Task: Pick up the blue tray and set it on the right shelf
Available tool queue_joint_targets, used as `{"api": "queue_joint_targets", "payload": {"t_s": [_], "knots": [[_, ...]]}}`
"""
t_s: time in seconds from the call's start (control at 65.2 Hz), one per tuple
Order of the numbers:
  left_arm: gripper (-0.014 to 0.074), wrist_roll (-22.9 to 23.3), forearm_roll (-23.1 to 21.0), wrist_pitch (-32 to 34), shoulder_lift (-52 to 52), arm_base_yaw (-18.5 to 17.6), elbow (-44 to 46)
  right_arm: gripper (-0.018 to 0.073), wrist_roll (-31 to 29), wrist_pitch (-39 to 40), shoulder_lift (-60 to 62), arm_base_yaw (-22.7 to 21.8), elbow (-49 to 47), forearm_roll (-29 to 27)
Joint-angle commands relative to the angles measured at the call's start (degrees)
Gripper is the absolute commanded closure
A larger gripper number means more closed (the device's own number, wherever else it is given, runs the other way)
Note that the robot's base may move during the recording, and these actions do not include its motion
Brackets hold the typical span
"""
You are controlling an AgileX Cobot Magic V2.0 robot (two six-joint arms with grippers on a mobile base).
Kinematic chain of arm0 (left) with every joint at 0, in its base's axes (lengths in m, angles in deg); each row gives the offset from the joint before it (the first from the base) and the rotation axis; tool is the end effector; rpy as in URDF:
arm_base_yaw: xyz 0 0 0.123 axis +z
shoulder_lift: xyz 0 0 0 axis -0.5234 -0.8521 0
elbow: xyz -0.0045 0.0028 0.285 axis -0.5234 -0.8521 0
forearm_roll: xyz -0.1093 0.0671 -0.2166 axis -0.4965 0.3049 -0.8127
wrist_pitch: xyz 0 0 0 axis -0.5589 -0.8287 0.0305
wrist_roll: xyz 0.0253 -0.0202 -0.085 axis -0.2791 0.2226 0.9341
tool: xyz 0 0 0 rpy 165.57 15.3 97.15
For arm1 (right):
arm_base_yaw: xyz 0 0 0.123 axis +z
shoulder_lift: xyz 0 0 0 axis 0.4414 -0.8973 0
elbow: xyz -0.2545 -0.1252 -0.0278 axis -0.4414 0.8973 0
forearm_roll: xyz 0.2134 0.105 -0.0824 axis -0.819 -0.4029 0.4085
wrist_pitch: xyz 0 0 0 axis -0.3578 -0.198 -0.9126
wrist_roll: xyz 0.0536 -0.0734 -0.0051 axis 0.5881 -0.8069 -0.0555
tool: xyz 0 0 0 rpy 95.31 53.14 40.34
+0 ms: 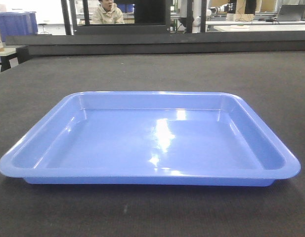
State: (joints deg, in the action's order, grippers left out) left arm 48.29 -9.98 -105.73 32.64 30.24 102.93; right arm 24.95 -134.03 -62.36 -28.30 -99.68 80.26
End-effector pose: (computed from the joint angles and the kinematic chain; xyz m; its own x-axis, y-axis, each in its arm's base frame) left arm 0.1550 -0.0120 0.3678 -0.6373 -0.0830 -0.7661 0.0320 0.9905 -0.1340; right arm 0.1515 0.0055 0.3809 -0.6541 0.0357 -0.7556 -0.0478 0.9949 0.0884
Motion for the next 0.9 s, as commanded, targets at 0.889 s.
{"api": "queue_joint_targets", "payload": {"t_s": [0.889], "knots": [[0.0638,31.4,12.9,1.1,-35.1,-26.4,11.7,0.0498,31.3,4.8,-32.3,20.9,-3.3,7.0]]}}
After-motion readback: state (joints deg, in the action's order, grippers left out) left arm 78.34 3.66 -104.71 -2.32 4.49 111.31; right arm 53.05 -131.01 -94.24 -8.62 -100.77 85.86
